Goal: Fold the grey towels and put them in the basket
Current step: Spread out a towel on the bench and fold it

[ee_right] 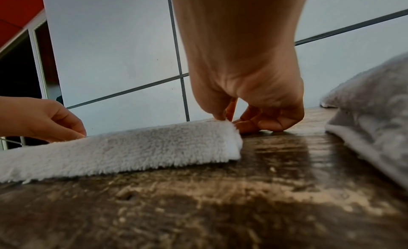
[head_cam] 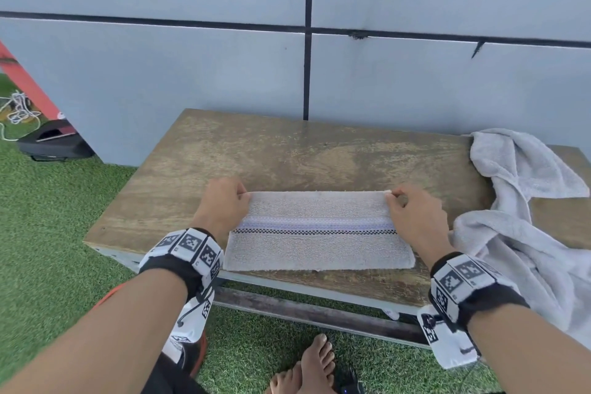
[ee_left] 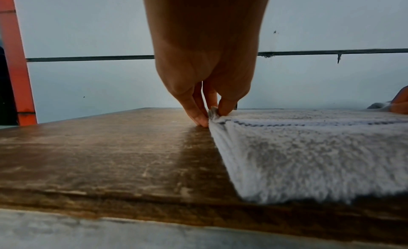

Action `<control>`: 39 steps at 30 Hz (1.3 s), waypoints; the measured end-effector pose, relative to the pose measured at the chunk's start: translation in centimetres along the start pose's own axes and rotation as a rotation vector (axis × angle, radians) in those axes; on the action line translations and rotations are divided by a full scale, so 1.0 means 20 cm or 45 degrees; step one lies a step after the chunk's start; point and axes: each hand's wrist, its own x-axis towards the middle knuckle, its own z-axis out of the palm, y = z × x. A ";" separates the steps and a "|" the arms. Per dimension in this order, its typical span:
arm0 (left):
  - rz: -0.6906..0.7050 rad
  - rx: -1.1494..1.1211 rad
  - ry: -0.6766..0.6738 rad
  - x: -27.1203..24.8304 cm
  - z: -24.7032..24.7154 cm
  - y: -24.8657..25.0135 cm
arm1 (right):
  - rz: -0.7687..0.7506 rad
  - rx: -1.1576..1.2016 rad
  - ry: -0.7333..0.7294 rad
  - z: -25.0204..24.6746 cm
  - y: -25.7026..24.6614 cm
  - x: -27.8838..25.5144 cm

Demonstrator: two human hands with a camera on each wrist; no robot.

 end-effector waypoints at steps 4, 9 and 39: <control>0.018 0.028 -0.010 0.00 0.01 0.00 | 0.020 -0.043 -0.017 0.01 0.00 0.01; 0.012 0.212 -0.101 0.02 0.02 -0.01 | -0.039 -0.076 -0.117 0.01 0.02 0.03; 0.307 -0.058 0.076 -0.42 -0.28 0.00 | -0.356 0.225 -0.165 -0.32 0.10 -0.27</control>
